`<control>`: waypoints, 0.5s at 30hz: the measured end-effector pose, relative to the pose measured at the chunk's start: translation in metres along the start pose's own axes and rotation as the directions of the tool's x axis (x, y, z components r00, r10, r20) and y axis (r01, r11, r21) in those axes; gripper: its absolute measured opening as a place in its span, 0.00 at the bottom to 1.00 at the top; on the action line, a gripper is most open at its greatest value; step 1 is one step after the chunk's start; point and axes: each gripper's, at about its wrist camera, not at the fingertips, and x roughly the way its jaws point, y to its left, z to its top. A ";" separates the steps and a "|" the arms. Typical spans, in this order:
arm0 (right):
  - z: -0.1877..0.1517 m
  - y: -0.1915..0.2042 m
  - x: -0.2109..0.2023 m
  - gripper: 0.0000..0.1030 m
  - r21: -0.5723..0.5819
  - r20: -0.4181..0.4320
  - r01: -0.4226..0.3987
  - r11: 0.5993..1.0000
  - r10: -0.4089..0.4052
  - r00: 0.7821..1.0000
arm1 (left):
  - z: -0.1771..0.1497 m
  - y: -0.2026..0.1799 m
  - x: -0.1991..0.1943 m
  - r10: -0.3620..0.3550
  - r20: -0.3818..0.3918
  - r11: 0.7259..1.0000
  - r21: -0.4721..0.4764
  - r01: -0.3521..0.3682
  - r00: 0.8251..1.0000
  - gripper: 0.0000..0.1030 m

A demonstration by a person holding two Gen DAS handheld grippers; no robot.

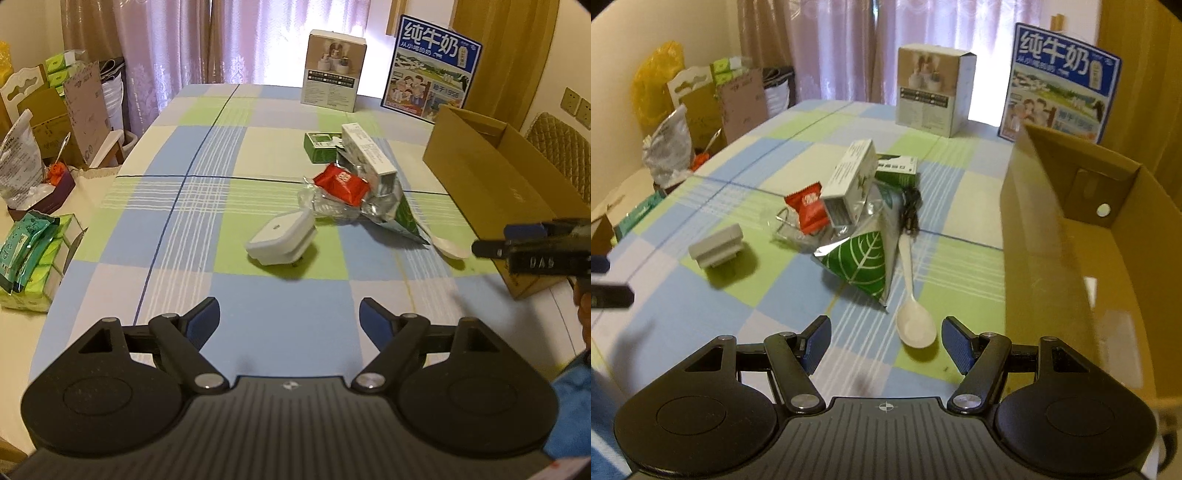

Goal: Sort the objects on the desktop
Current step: 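Move both tools back over the table items, then grasp the white spoon with the right tool while the left tool grasps the white night light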

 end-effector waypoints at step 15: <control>-0.011 -0.013 0.051 0.63 -0.005 -0.004 0.083 0.997 -0.083 0.997 | 0.030 0.006 0.057 -0.004 0.005 0.999 0.044 0.004 1.000 0.78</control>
